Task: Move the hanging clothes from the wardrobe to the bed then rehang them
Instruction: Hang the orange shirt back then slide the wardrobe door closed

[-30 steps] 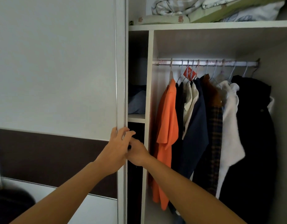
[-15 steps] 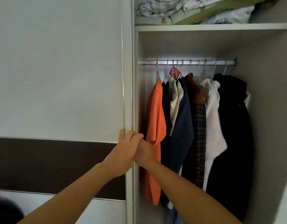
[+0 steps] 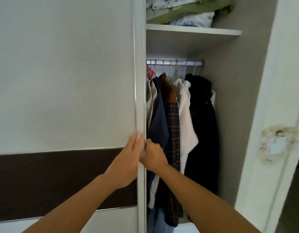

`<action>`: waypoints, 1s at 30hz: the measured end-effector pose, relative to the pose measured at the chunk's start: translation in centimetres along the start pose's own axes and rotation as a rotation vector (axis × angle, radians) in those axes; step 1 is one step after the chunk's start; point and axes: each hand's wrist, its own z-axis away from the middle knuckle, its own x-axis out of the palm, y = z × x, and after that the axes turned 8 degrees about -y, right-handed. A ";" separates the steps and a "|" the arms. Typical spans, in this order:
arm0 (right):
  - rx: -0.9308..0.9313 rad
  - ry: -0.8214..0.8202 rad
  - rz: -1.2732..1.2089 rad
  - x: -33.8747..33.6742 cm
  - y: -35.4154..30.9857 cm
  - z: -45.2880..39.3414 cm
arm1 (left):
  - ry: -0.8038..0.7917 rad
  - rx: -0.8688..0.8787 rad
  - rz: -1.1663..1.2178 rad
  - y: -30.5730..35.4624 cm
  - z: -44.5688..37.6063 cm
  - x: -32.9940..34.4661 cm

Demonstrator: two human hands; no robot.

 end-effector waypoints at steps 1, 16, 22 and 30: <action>0.035 0.004 -0.024 -0.5 0.4 0.3 | 0.014 0.018 0.000 0.0 0.0 0.3; 0.278 0.091 0.026 -7.2 7.7 2.8 | -0.051 0.007 -0.182 1.9 -1.4 3.8; 0.318 0.078 0.101 -10.0 11.2 3.3 | -0.123 0.033 -0.420 3.5 -3.1 5.3; 0.068 0.264 0.374 -12.0 15.4 4.4 | -0.196 -0.054 -0.463 8.1 -5.4 7.0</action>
